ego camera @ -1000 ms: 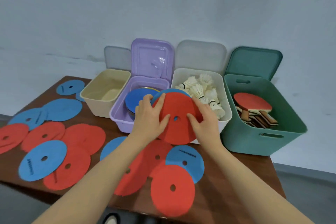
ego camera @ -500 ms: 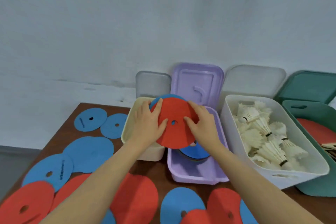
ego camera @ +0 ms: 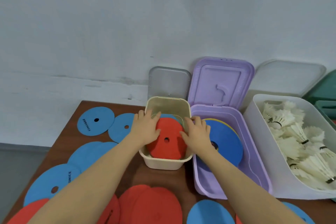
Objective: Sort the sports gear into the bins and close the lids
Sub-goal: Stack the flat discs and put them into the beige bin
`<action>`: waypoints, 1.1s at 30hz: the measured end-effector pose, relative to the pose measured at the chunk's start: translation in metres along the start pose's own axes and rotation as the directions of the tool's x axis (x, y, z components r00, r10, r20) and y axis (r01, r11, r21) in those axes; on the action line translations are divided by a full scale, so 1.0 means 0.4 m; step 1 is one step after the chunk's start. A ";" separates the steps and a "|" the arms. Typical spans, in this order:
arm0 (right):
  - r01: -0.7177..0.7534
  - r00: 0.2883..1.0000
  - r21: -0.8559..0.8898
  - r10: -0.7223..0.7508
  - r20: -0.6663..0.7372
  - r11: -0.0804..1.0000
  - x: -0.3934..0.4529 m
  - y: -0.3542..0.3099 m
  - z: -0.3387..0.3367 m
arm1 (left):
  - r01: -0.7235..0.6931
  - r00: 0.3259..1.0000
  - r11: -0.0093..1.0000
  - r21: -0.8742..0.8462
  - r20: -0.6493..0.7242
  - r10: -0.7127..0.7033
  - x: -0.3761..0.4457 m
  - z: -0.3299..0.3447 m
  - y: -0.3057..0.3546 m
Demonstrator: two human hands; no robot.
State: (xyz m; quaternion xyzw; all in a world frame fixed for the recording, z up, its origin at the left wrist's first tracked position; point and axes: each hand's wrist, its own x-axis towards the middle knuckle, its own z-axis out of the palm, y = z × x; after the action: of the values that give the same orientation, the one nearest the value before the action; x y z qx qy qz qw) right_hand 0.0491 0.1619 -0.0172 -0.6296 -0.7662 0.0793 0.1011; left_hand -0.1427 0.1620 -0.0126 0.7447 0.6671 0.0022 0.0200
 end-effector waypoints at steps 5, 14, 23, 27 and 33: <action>0.022 0.998 0.071 -0.018 -0.060 0.997 -0.052 0.035 -0.013 | -0.036 0.996 0.994 -0.105 -0.090 0.026 -0.028 -0.008 0.019; 0.101 0.987 0.094 -0.088 -0.135 0.990 -0.212 0.123 -0.086 | -0.128 0.976 0.986 -0.108 -0.188 0.106 -0.170 -0.075 0.161; 0.180 0.940 0.206 -0.106 -0.325 0.962 -0.477 0.317 -0.152 | -0.222 0.948 0.955 -0.196 -0.272 0.164 -0.369 -0.074 0.420; 0.091 0.941 0.224 -0.011 -0.338 0.970 -0.619 0.427 -0.132 | -0.255 0.943 0.943 -0.213 -0.269 0.194 -0.462 -0.013 0.544; -0.171 0.981 0.170 0.183 -0.057 0.970 -0.784 0.548 -0.024 | -0.154 0.988 0.946 -0.285 -0.071 0.139 -0.576 0.122 0.671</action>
State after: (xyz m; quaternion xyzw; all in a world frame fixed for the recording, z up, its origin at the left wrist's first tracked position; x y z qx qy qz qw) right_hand 0.3182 -0.1030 -0.0798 -0.6874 -0.6937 0.1281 0.1730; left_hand 0.1001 -0.0976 -0.0471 0.7809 0.6027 0.1199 0.1118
